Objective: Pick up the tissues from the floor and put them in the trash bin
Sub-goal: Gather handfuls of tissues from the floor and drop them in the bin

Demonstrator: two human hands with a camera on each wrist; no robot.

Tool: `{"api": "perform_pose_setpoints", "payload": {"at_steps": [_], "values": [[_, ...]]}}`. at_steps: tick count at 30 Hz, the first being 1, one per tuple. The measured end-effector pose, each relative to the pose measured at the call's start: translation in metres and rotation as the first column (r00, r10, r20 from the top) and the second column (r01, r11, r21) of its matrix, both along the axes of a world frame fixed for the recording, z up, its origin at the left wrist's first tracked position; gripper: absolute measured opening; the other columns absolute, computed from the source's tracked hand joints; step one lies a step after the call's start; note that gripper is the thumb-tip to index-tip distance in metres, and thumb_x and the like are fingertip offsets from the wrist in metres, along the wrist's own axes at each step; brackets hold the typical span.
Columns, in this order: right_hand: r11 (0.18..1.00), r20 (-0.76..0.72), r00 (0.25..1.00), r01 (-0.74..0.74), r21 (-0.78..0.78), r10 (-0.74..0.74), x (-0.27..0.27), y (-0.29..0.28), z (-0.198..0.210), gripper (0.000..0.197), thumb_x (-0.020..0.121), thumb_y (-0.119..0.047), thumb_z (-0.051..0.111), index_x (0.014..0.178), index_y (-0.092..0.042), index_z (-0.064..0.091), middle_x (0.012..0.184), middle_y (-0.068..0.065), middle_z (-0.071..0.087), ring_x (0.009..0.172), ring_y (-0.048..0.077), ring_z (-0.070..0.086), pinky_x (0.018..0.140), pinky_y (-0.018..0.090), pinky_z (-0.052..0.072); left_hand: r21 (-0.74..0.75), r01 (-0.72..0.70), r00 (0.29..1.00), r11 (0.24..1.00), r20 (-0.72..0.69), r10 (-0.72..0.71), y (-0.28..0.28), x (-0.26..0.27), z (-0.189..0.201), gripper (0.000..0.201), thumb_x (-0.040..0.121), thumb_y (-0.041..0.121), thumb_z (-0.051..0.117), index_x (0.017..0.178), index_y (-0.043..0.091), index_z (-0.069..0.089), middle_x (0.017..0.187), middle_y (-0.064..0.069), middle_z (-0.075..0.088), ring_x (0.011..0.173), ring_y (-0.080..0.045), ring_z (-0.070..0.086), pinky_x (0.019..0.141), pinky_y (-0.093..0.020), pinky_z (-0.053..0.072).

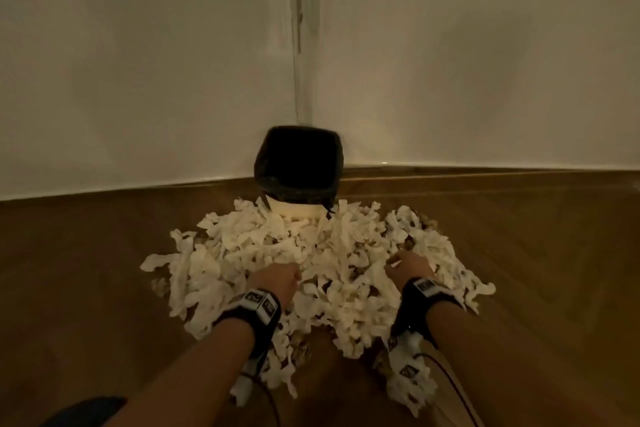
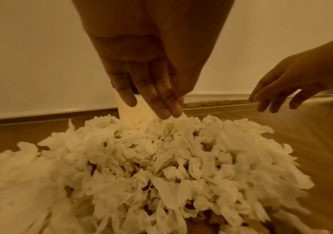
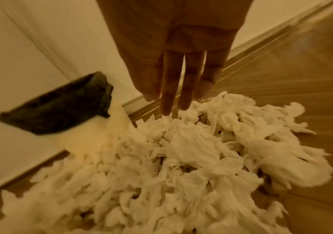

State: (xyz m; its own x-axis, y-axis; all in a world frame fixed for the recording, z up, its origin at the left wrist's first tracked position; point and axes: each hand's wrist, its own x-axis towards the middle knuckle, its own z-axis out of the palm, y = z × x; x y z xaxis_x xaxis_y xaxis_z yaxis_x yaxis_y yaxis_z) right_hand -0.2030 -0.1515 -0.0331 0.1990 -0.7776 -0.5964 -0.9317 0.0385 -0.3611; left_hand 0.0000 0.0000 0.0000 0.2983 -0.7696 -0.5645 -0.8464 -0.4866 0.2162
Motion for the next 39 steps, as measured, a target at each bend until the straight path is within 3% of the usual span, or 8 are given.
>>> {"api": "perform_pose_setpoints", "payload": {"at_steps": [8, 12, 17, 24, 29, 32, 35, 39], "values": [[0.938, -0.281, 0.903, -0.345, -0.029, 0.324, 0.018, -0.017, -0.088, 0.057, 0.09, -0.026, 0.058, 0.141, -0.029, 0.032, 0.155, 0.012, 0.003, 0.138, 0.039, 0.023, 0.104, 0.046, 0.039, -0.048, 0.126, 0.982, 0.991, 0.147, -0.118, -0.034, 0.008, -0.106, 0.025, 0.096, 0.016, 0.042, 0.116, 0.025, 0.055, 0.124, -0.001, 0.05, 0.111, -0.021, 0.05, 0.095, -0.035, 0.043], [0.89, -0.26, 0.901, -0.403, -0.211, 0.347, 0.02, -0.024, -0.102, 0.025, 0.097, -0.009, 0.042, 0.111, -0.005, 0.062, 0.138, 0.015, 0.038, 0.11, 0.028, 0.052, 0.092, 0.029, 0.042, -0.172, 0.094, 0.988, 0.981, 0.136, -0.07, -0.044, 0.012, -0.14, 0.022, 0.093, 0.012, 0.045, 0.109, 0.023, 0.055, 0.125, -0.001, 0.045, 0.105, -0.022, 0.052, 0.084, -0.034, 0.047], [0.922, 0.089, 0.974, -0.165, -0.35, 0.208, 0.025, -0.029, -0.098, 0.021, 0.092, -0.01, 0.053, 0.102, -0.007, 0.071, 0.114, 0.01, 0.065, 0.104, 0.025, 0.06, 0.089, 0.023, 0.043, -0.162, 0.093, 0.996, 0.982, 0.027, -0.09, -0.055, 0.007, -0.17, 0.032, 0.091, 0.017, 0.052, 0.121, 0.025, 0.042, 0.137, -0.007, 0.033, 0.101, -0.03, 0.055, 0.082, -0.038, 0.05], [0.957, 0.498, 0.865, 0.194, -0.214, -0.063, 0.028, -0.017, -0.076, 0.028, 0.092, -0.005, 0.049, 0.089, -0.016, 0.075, 0.106, 0.003, 0.067, 0.103, 0.023, 0.061, 0.079, 0.024, 0.047, 0.053, 0.228, 0.973, 0.972, 0.029, -0.23, -0.062, -0.001, -0.174, 0.038, 0.098, 0.034, 0.037, 0.129, 0.017, 0.05, 0.135, -0.01, 0.049, 0.12, -0.027, 0.05, 0.101, -0.036, 0.04], [0.964, 0.646, 0.721, 0.248, 0.099, -0.252, 0.019, -0.015, -0.044, 0.051, 0.075, -0.025, 0.078, 0.118, -0.003, 0.062, 0.111, 0.0, 0.061, 0.104, 0.014, 0.056, 0.085, 0.025, 0.045, -0.181, 0.017, 0.999, 0.983, 0.044, -0.01, -0.072, 0.008, -0.126, 0.026, 0.091, 0.02, 0.057, 0.115, 0.011, 0.064, 0.126, -0.008, 0.056, 0.114, -0.023, 0.054, 0.092, -0.027, 0.041], [0.958, 0.611, 0.765, 0.286, -0.039, -0.203, 0.012, -0.011, -0.02, 0.048, 0.074, -0.024, 0.078, 0.117, -0.007, 0.063, 0.109, -0.001, 0.061, 0.103, 0.015, 0.056, 0.093, 0.029, 0.046, -0.344, -0.118, 0.993, 0.932, -0.039, 0.111, -0.065, 0.009, -0.092, 0.021, 0.087, 0.021, 0.063, 0.105, 0.009, 0.067, 0.118, -0.01, 0.061, 0.109, -0.026, 0.055, 0.094, -0.031, 0.043], [0.917, 0.724, 0.626, 0.397, 0.022, -0.289, 0.006, 0.0, 0.003, 0.028, 0.084, -0.009, 0.067, 0.11, 0.0, 0.064, 0.11, 0.014, 0.066, 0.094, 0.025, 0.061, 0.084, 0.036, 0.054, -0.501, -0.273, 0.958, 0.821, -0.217, 0.186, -0.054, -0.003, -0.057, 0.015, 0.093, 0.013, 0.052, 0.101, 0.007, 0.063, 0.114, -0.013, 0.06, 0.101, -0.03, 0.057, 0.082, -0.034, 0.051], [0.837, 0.853, 0.232, 0.425, 0.344, -0.468, 0.007, 0.015, 0.043, 0.03, 0.094, 0.003, 0.048, 0.123, 0.006, 0.053, 0.121, 0.024, 0.056, 0.098, 0.036, 0.059, 0.065, 0.03, 0.057, -0.565, -0.384, 0.903, 0.73, -0.396, 0.168, -0.04, -0.018, -0.012, 0.032, 0.095, 0.001, 0.037, 0.117, 0.012, 0.058, 0.12, -0.011, 0.053, 0.094, -0.033, 0.059, 0.06, -0.019, 0.052]]}}
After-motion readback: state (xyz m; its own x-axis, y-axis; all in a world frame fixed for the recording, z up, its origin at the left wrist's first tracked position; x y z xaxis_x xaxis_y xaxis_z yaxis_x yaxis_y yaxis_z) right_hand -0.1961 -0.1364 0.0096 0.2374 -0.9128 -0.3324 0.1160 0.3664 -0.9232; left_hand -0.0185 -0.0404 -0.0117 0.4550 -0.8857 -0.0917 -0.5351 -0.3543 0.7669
